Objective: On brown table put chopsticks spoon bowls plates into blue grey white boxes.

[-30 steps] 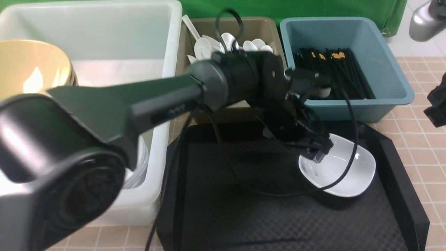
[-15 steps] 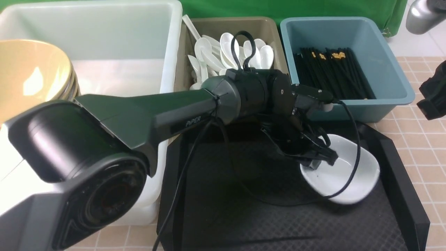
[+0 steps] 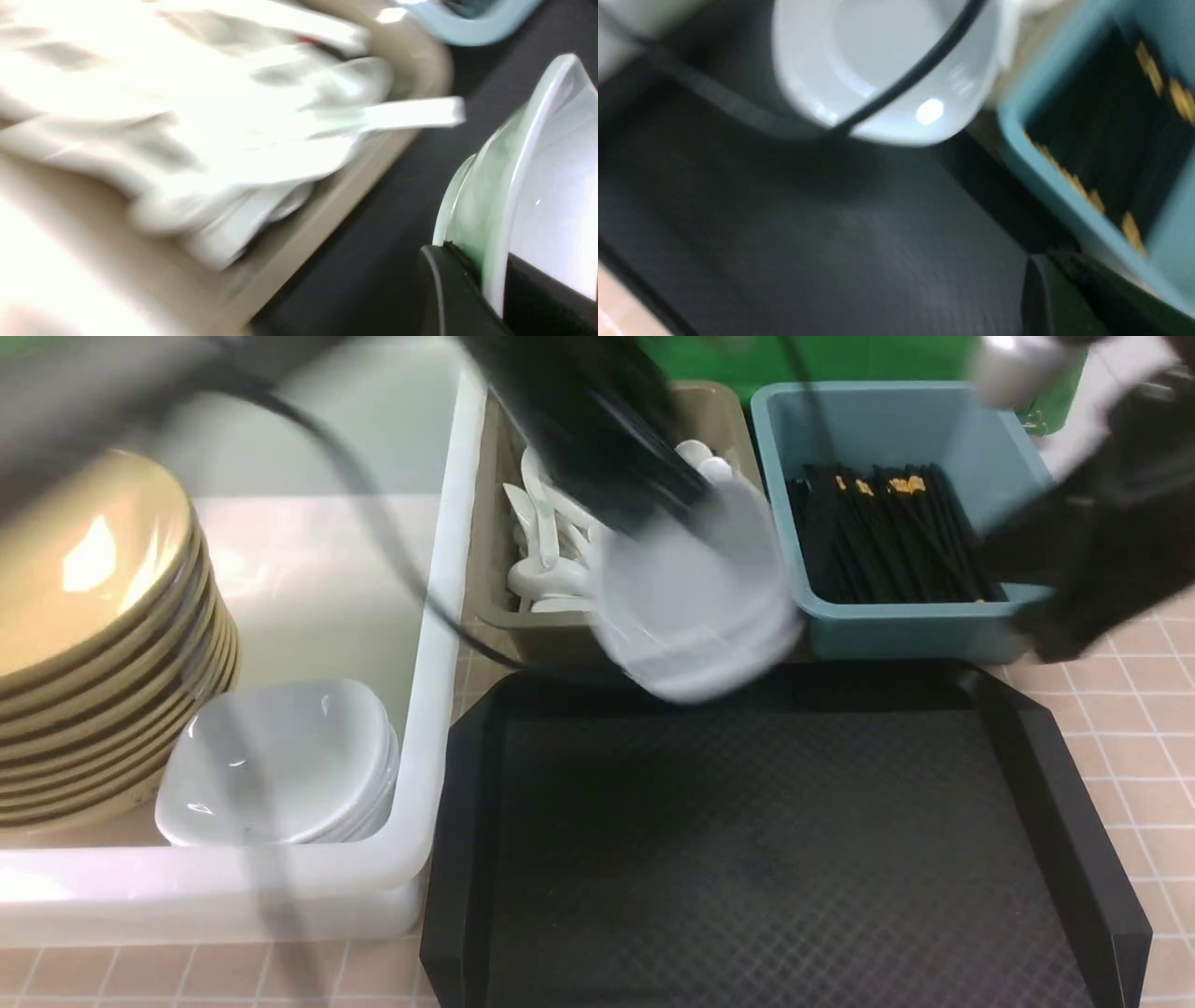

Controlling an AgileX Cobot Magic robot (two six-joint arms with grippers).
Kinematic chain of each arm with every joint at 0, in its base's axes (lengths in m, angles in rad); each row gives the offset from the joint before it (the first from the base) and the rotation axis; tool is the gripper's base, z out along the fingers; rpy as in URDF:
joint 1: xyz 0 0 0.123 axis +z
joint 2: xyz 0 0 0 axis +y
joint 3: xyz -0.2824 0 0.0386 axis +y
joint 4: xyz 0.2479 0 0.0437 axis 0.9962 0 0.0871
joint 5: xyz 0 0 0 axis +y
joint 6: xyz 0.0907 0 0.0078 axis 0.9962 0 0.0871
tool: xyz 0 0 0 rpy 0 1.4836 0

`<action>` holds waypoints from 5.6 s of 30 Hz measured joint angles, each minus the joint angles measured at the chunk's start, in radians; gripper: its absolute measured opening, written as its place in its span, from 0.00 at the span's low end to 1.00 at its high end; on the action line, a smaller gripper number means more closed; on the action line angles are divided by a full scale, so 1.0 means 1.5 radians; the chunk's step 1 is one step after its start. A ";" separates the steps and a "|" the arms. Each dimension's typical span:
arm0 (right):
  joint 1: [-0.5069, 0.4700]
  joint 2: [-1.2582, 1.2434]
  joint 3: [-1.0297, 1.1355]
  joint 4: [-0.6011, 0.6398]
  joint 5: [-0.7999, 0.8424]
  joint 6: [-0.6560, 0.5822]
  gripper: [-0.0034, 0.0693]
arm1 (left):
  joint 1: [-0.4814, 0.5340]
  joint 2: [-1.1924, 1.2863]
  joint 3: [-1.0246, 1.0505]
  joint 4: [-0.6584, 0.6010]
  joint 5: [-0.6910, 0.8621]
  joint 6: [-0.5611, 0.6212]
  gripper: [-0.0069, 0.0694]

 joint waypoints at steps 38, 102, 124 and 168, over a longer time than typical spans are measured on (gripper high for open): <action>0.184 0.192 -0.157 -0.028 0.002 -0.091 0.18 | 0.340 -0.323 0.527 -0.096 -0.145 0.053 0.51; 0.153 -0.430 0.445 -0.074 -0.418 0.141 0.18 | 0.340 -1.117 0.882 0.105 -0.223 -0.100 0.09; -0.469 -0.830 0.908 -0.077 -0.481 0.316 0.10 | 0.340 -1.118 0.882 0.105 -0.221 -0.100 0.09; -0.470 -0.830 0.914 -0.052 -0.453 0.298 0.11 | 0.340 -1.177 1.080 0.092 -0.536 -0.105 0.09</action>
